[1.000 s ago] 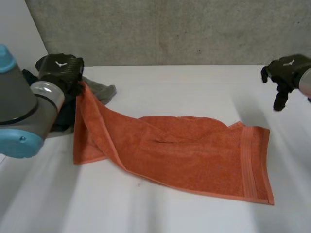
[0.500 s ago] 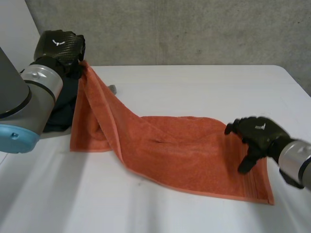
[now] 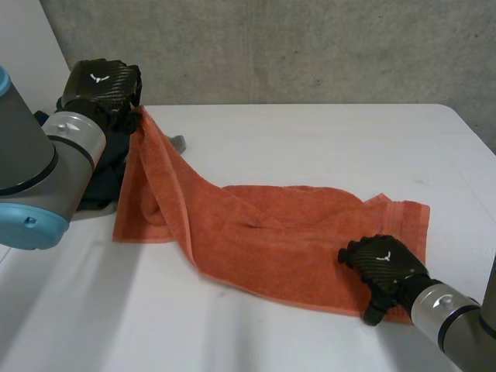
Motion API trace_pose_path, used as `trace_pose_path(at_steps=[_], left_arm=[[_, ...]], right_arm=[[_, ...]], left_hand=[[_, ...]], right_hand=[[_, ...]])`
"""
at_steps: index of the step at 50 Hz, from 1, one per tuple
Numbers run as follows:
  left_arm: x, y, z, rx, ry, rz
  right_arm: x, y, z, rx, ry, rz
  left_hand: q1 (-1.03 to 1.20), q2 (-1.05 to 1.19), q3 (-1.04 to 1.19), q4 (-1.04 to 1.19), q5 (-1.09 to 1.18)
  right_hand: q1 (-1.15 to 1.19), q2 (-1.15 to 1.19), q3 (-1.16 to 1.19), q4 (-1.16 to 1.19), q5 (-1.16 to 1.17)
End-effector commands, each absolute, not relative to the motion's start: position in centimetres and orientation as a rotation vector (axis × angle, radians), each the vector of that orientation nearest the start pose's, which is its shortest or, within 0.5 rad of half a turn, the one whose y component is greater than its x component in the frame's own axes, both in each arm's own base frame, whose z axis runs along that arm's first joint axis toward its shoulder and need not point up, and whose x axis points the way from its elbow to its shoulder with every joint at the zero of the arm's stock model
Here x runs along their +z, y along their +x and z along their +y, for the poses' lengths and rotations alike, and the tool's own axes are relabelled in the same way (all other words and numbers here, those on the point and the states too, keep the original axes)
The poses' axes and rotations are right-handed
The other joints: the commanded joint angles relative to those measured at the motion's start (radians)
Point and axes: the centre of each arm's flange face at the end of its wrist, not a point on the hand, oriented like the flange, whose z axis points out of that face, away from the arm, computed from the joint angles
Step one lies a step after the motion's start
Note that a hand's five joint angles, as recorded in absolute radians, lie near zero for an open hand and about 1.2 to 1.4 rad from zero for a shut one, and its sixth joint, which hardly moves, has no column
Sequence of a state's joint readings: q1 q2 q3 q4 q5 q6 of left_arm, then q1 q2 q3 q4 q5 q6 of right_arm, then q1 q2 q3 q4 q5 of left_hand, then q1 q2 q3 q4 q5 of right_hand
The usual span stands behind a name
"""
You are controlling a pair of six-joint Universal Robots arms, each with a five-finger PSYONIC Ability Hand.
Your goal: Fold the laundry.
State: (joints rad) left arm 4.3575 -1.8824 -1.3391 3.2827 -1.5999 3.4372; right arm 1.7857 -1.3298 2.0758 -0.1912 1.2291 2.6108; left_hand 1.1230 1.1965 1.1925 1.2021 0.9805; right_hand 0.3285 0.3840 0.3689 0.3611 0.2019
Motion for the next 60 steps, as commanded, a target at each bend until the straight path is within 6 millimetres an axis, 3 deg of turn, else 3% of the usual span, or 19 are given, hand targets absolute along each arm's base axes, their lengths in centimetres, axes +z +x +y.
trace_pose_path(at_steps=[1,18,36,53,60], left_arm=[[28.6,-25.4,-31.5,-2.3,0.661,2.071],[28.1,-25.1,-31.6,-2.282,0.656,2.086],[28.2,-25.1,-31.5,-2.284,0.656,2.087],[28.3,-25.0,-31.5,-2.286,0.653,2.084],[28.0,-24.9,-31.4,-2.273,0.657,2.093]], right_arm=[[12.2,21.2,-20.1,-1.485,-1.198,2.314],[11.2,21.3,-20.7,-1.524,-1.273,2.302],[11.4,21.6,-22.2,-1.586,-1.304,2.278],[12.4,21.9,-25.2,-1.702,-1.296,2.273],[12.3,21.9,-26.5,-1.723,-1.284,2.296]], left_hand=[[0.273,0.2,0.204,0.194,0.241],[0.273,0.2,0.204,0.194,0.241],[0.273,0.2,0.204,0.194,0.241],[0.273,0.2,0.204,0.194,0.241],[0.273,0.2,0.204,0.194,0.241]], right_hand=[[0.1,0.044,0.06,0.067,0.052],[0.232,0.177,0.192,0.199,0.184],[0.27,0.215,0.23,0.238,0.222],[0.391,0.335,0.35,0.358,0.343],[0.633,0.578,0.593,0.601,0.585]])
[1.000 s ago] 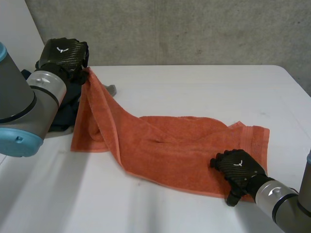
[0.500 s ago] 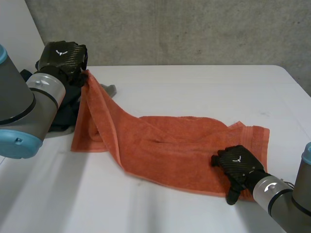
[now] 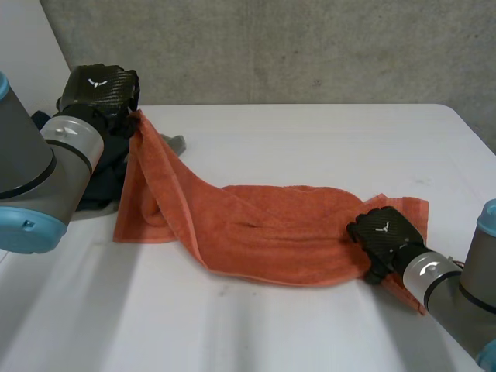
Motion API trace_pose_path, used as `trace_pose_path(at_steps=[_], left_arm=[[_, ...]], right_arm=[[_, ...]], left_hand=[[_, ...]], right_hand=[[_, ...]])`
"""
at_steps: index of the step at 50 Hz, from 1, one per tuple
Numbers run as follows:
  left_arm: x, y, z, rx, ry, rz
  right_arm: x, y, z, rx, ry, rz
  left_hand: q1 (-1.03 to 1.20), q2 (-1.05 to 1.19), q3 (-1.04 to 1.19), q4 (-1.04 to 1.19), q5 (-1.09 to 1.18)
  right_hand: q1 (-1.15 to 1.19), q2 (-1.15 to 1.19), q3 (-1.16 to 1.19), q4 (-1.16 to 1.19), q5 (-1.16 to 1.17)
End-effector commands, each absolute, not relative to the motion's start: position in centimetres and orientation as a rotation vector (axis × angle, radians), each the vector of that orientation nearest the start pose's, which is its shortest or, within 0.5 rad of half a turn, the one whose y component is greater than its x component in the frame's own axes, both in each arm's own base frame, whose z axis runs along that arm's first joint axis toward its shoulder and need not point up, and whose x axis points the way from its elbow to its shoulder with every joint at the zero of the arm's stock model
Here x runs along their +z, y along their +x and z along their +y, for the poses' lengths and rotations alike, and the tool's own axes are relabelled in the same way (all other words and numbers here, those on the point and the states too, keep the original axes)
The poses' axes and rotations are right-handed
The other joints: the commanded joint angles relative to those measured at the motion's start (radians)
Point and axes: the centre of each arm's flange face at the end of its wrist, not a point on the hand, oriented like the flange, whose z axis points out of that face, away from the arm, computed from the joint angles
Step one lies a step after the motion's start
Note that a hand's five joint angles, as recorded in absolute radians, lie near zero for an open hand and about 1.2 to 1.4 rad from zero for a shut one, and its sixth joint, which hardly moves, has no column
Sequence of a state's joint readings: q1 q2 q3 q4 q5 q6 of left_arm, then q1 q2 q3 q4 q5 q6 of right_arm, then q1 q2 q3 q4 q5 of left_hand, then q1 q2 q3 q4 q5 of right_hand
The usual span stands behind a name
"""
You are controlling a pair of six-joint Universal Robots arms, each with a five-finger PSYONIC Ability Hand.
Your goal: Fold the laundry.
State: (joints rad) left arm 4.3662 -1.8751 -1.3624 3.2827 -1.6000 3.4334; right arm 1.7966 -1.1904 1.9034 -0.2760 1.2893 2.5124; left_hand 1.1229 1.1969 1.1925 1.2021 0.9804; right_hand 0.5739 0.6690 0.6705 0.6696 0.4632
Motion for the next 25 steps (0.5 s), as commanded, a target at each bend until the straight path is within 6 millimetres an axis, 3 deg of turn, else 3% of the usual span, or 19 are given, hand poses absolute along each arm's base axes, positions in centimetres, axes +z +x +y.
trace_pose_path(at_steps=[1,5,11,14,15,18,19,21,22,25], left_arm=[[27.9,-24.9,-31.3,-2.269,0.658,2.097],[27.6,-24.8,-31.2,-2.257,0.659,2.109],[27.6,-24.6,-30.9,-2.244,0.659,2.117],[28.4,-24.4,-30.5,-2.265,0.652,2.095],[28.6,-24.3,-30.4,-2.27,0.648,2.089],[29.6,-23.7,-29.8,-2.29,0.632,2.062],[29.8,-23.7,-29.6,-2.293,0.633,2.058],[30.2,-23.4,-28.8,-2.285,0.636,2.063],[30.2,-23.2,-28.6,-2.276,0.64,2.07],[30.0,-23.0,-28.0,-2.234,0.655,2.103]], right_arm=[[12.3,21.8,-26.7,-1.727,-1.28,2.303],[12.4,21.6,-27.5,-1.736,-1.262,2.341],[14.0,21.6,-27.9,-1.652,-1.249,2.396],[16.6,21.2,-28.7,-1.62,-1.239,2.429],[19.2,20.5,-29.2,-1.642,-1.214,2.441],[23.0,19.8,-29.4,-1.695,-1.207,2.434],[25.5,19.3,-29.6,-1.746,-1.197,2.426],[27.8,19.1,-29.6,-1.801,-1.204,2.404],[30.0,18.8,-29.9,-1.886,-1.216,2.372],[31.9,18.3,-30.4,-1.977,-1.238,2.351]], left_hand=[[0.273,0.199,0.204,0.194,0.241],[0.273,0.199,0.204,0.194,0.241],[0.273,0.199,0.204,0.194,0.241],[0.273,0.199,0.204,0.194,0.241],[0.273,0.199,0.204,0.194,0.241],[0.273,0.199,0.204,0.194,0.241],[0.273,0.199,0.204,0.194,0.241],[0.273,0.199,0.204,0.194,0.241],[0.273,0.199,0.204,0.194,0.241],[0.273,0.199,0.204,0.194,0.241]], right_hand=[[0.441,0.346,0.345,0.345,0.377],[0.822,0.727,0.725,0.726,0.758],[0.822,0.727,0.726,0.727,0.758],[0.822,0.727,0.726,0.727,0.758],[0.822,0.727,0.726,0.727,0.758],[0.822,0.727,0.726,0.727,0.758],[0.822,0.727,0.726,0.727,0.758],[0.822,0.727,0.726,0.727,0.758],[0.822,0.727,0.726,0.727,0.758],[0.822,0.727,0.726,0.727,0.758]])
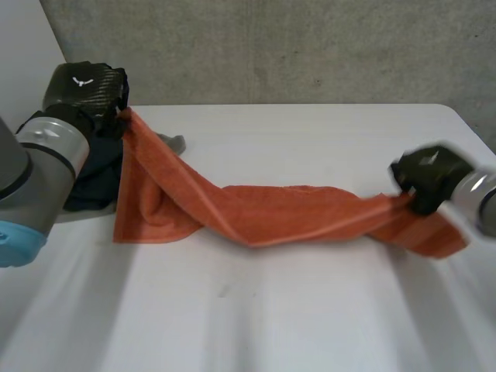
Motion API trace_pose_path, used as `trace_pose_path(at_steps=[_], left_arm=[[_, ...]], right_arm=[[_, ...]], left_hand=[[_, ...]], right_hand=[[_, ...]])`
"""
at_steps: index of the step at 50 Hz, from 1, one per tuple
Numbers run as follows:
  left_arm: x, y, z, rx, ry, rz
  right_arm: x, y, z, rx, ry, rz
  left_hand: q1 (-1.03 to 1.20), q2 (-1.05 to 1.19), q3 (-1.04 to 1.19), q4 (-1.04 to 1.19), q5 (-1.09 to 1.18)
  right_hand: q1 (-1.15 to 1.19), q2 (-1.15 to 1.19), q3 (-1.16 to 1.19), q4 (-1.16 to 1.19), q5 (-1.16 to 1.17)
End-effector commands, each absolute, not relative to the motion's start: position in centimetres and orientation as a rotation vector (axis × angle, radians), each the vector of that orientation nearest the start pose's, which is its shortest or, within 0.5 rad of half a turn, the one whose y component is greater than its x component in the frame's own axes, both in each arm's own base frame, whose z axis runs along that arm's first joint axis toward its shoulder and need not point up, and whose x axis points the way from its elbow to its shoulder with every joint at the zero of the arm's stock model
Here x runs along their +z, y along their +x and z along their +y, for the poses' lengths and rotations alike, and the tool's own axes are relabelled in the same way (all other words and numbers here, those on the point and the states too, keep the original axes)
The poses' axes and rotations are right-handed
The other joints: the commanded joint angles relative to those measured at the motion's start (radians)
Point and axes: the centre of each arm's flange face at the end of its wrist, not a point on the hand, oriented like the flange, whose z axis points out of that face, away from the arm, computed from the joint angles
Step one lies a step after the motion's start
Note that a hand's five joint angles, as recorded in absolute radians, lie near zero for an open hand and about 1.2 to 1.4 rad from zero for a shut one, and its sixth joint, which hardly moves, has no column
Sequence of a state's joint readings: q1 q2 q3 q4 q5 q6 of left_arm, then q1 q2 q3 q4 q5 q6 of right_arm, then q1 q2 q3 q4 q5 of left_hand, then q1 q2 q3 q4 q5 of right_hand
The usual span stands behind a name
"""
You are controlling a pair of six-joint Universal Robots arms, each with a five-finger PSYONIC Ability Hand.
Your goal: Fold the laundry.
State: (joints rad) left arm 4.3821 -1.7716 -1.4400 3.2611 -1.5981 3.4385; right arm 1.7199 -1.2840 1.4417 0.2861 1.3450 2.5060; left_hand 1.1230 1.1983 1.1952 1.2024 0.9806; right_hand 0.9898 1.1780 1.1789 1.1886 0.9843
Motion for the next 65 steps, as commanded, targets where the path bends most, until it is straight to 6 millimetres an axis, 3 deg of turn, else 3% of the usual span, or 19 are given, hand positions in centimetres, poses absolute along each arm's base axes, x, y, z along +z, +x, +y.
trace_pose_path(at_steps=[1,6,12,18,22,24,26,29,33,36,39,42,46,50,58,59,60,63,65], left_arm=[[29.6,-22.8,-27.8,-2.205,0.66,2.128],[28.2,-22.6,-27.7,-2.137,0.68,2.182],[23.5,-23.2,-29.8,-1.956,0.771,2.261],[20.4,-25.0,-32.8,-1.89,0.88,2.23],[21.5,-26.0,-36.1,-2.024,0.822,2.113],[22.9,-26.6,-37.5,-2.125,0.783,2.019],[26.1,-27.2,-39.4,-2.304,0.699,1.829],[31.4,-27.8,-40.9,-2.54,0.58,1.523],[37.6,-27.5,-41.3,-2.758,0.401,1.153],[40.6,-27.5,-40.2,-2.849,0.322,0.978],[41.2,-27.2,-39.8,-2.885,0.29,0.972],[40.5,-26.6,-39.7,-2.926,0.262,1.049],[38.5,-25.9,-39.2,-2.934,0.272,1.184],[34.4,-25.5,-39.2,-2.857,0.347,1.35],[25.0,-25.9,-37.6,-2.666,0.563,1.708],[24.0,-25.9,-37.5,-2.641,0.578,1.743],[21.5,-25.9,-37.4,-2.577,0.604,1.831],[17.2,-25.9,-36.8,-2.441,0.659,1.981],[16.1,-25.7,-36.4,-2.383,0.686,2.025]], right_arm=[[32.7,18.2,-30.5,-2.018,-1.272,2.336],[32.7,18.0,-30.3,-1.965,-1.461,2.37],[27.4,17.9,-32.8,-1.667,-1.63,2.519],[23.7,18.1,-37.5,-1.63,-1.529,2.651],[23.2,19.0,-40.7,-1.801,-1.381,2.624],[24.9,19.8,-42.9,-2.045,-1.275,2.522],[26.7,20.5,-44.1,-2.238,-1.185,2.414],[32.5,21.2,-45.6,-2.669,-0.956,2.111],[39.3,21.2,-45.5,-3.067,-0.673,1.733],[44.1,21.4,-43.6,-3.243,-0.526,1.473],[45.3,21.4,-42.5,-3.264,-0.508,1.42],[44.9,21.5,-42.1,-3.23,-0.539,1.454],[42.8,21.7,-42.0,-3.138,-0.631,1.564],[37.7,21.6,-42.4,-2.963,-0.782,1.775],[25.8,22.1,-41.9,-2.525,-1.06,2.114],[22.9,22.2,-41.9,-2.431,-1.116,2.181],[21.6,22.2,-41.9,-2.384,-1.143,2.214],[17.0,22.2,-41.8,-2.23,-1.234,2.318],[15.3,22.1,-41.7,-2.172,-1.269,2.355]], left_hand=[[0.273,0.198,0.201,0.194,0.241],[0.273,0.198,0.201,0.194,0.241],[0.273,0.198,0.201,0.194,0.241],[0.273,0.198,0.201,0.194,0.241],[0.273,0.198,0.201,0.194,0.241],[0.273,0.198,0.201,0.194,0.241],[0.273,0.198,0.201,0.194,0.241],[0.273,0.198,0.201,0.194,0.241],[0.273,0.198,0.201,0.194,0.241],[0.273,0.198,0.201,0.194,0.241],[0.273,0.198,0.201,0.194,0.241],[0.273,0.198,0.201,0.194,0.241],[0.273,0.198,0.201,0.194,0.241],[0.273,0.198,0.201,0.194,0.241],[0.273,0.198,0.201,0.194,0.241],[0.273,0.198,0.201,0.194,0.241],[0.273,0.198,0.201,0.194,0.241],[0.273,0.198,0.201,0.194,0.241],[0.273,0.198,0.201,0.194,0.241]], right_hand=[[0.406,0.218,0.217,0.208,0.237],[0.406,0.218,0.217,0.208,0.237],[0.406,0.218,0.217,0.208,0.237],[0.406,0.218,0.217,0.208,0.237],[0.406,0.218,0.217,0.208,0.237],[0.406,0.218,0.217,0.208,0.237],[0.406,0.218,0.217,0.208,0.237],[0.406,0.218,0.217,0.208,0.237],[0.406,0.218,0.217,0.208,0.237],[0.406,0.218,0.217,0.208,0.237],[0.406,0.218,0.217,0.208,0.237],[0.406,0.218,0.217,0.208,0.237],[0.406,0.218,0.217,0.208,0.237],[0.406,0.218,0.217,0.208,0.237],[0.406,0.218,0.217,0.208,0.237],[0.406,0.218,0.217,0.208,0.237],[0.406,0.218,0.217,0.208,0.237],[0.406,0.218,0.217,0.208,0.237],[0.406,0.218,0.217,0.208,0.237]])
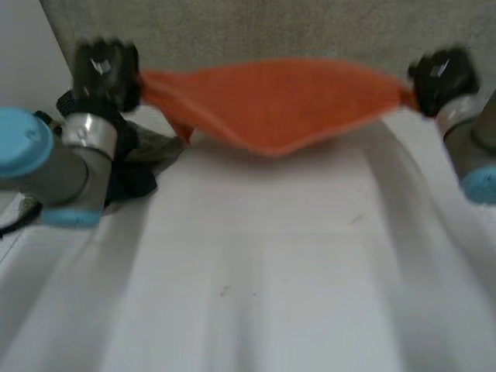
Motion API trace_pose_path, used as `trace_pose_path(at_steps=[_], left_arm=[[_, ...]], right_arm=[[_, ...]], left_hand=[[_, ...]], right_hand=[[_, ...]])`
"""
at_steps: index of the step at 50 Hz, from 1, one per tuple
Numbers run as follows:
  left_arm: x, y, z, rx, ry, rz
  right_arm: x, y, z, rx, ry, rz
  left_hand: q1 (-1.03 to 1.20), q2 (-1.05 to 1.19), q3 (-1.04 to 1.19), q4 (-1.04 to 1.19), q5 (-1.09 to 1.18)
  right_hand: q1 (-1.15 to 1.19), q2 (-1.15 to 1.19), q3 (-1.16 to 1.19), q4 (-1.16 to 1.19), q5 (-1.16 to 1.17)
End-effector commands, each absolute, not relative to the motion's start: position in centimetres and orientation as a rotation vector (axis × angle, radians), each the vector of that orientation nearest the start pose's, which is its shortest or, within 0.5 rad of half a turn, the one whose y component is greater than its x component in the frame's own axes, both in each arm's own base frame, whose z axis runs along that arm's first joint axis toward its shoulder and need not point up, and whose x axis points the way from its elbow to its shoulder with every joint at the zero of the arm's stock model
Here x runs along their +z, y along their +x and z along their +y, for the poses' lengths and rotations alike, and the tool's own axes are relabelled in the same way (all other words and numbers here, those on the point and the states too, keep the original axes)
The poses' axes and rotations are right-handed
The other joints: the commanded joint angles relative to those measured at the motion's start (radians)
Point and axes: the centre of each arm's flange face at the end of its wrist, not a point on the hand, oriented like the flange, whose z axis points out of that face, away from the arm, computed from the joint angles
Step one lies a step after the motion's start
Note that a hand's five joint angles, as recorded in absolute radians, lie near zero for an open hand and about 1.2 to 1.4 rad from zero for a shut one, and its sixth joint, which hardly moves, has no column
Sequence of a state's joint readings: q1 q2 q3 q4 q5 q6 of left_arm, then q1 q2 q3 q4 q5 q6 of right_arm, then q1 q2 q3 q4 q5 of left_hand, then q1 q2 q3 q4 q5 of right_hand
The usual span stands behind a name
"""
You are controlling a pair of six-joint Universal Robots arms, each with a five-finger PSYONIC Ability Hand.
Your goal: Fold the laundry.
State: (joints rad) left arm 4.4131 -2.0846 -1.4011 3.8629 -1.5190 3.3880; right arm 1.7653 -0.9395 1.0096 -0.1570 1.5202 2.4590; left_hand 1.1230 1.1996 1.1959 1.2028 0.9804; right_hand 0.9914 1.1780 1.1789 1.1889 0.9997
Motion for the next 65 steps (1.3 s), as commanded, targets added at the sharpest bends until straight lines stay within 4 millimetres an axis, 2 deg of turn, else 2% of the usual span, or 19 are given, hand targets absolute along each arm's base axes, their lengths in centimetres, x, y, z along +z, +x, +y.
trace_pose_path(at_steps=[1,5,7,12,14,16,21,22,26,28,32,35,38,40,43,52,55,60,65], left_arm=[[15.8,-25.6,-36.2,-2.353,0.699,2.044],[14.4,-24.9,-34.9,-2.181,0.785,2.125],[15.1,-24.5,-33.6,-2.08,0.854,2.149],[16.9,-23.3,-29.8,-1.887,0.965,2.232],[17.7,-22.8,-27.8,-1.804,1.01,2.271],[18.5,-22.4,-26.4,-1.758,1.032,2.298],[20.0,-20.9,-22.0,-1.549,1.157,2.346],[20.2,-20.4,-20.5,-1.464,1.232,2.342],[19.8,-19.4,-17.5,-1.268,1.405,2.309],[19.7,-19.4,-17.1,-1.249,1.446,2.283],[19.8,-19.4,-18.0,-1.289,1.432,2.241],[19.1,-20.0,-20.0,-1.356,1.392,2.21],[18.5,-20.6,-22.4,-1.45,1.324,2.165],[18.5,-20.9,-23.6,-1.508,1.269,2.158],[18.5,-21.4,-25.7,-1.622,1.14,2.174],[17.1,-22.6,-31.0,-1.78,0.891,2.135],[16.5,-23.5,-32.5,-1.809,0.848,2.087],[15.3,-24.4,-34.9,-1.833,0.776,2.034],[14.4,-25.1,-36.8,-1.86,0.746,1.993]], right_arm=[[14.2,22.1,-41.4,-2.133,-1.296,2.381],[13.6,21.8,-40.4,-2.035,-1.343,2.432],[14.0,21.7,-39.7,-1.994,-1.365,2.445],[17.4,21.1,-37.0,-1.912,-1.404,2.481],[19.1,20.5,-35.1,-1.845,-1.459,2.509],[19.7,19.7,-33.8,-1.768,-1.518,2.546],[20.1,16.2,-29.7,-1.418,-1.812,2.653],[20.1,15.7,-29.2,-1.369,-1.849,2.662],[20.6,13.9,-27.7,-1.247,-1.975,2.683],[20.7,13.4,-27.8,-1.245,-1.969,2.702],[20.8,13.0,-28.0,-1.255,-1.946,2.717],[20.7,13.3,-28.8,-1.328,-1.955,2.695],[19.6,13.3,-30.8,-1.416,-1.966,2.694],[19.1,13.2,-32.6,-1.519,-1.957,2.699],[18.9,13.5,-34.2,-1.643,-1.939,2.677],[17.8,17.3,-40.2,-2.18,-1.95,2.406],[17.2,17.6,-41.9,-2.271,-1.935,2.366],[15.6,19.6,-45.3,-2.428,-1.931,2.238],[13.9,20.6,-47.8,-2.501,-1.914,2.188]], left_hand=[[0.273,0.197,0.2,0.193,0.241],[0.273,0.197,0.2,0.193,0.241],[0.273,0.197,0.2,0.193,0.241],[0.273,0.197,0.2,0.193,0.241],[0.273,0.197,0.2,0.193,0.241],[0.273,0.197,0.2,0.193,0.241],[0.273,0.197,0.2,0.193,0.241],[0.273,0.197,0.2,0.193,0.241],[0.273,0.197,0.2,0.193,0.241],[0.273,0.197,0.2,0.193,0.241],[0.273,0.197,0.2,0.193,0.241],[0.273,0.197,0.2,0.193,0.241],[0.273,0.197,0.2,0.193,0.241],[0.273,0.197,0.2,0.193,0.241],[0.273,0.197,0.2,0.193,0.241],[0.273,0.197,0.2,0.193,0.241],[0.273,0.197,0.2,0.193,0.241],[0.273,0.197,0.2,0.193,0.241],[0.273,0.197,0.2,0.193,0.241]], right_hand=[[0.405,0.218,0.217,0.207,0.222],[0.405,0.218,0.217,0.207,0.222],[0.405,0.218,0.217,0.207,0.222],[0.405,0.218,0.217,0.207,0.222],[0.405,0.218,0.217,0.207,0.222],[0.405,0.218,0.217,0.207,0.222],[0.405,0.218,0.217,0.207,0.222],[0.405,0.218,0.217,0.207,0.222],[0.405,0.218,0.217,0.207,0.222],[0.405,0.218,0.217,0.207,0.222],[0.405,0.218,0.217,0.207,0.222],[0.405,0.218,0.217,0.207,0.222],[0.405,0.218,0.217,0.207,0.222],[0.405,0.218,0.217,0.207,0.222],[0.405,0.218,0.217,0.207,0.222],[0.405,0.218,0.217,0.207,0.222],[0.405,0.218,0.217,0.207,0.222],[0.405,0.218,0.217,0.207,0.222],[0.405,0.218,0.217,0.207,0.222]])
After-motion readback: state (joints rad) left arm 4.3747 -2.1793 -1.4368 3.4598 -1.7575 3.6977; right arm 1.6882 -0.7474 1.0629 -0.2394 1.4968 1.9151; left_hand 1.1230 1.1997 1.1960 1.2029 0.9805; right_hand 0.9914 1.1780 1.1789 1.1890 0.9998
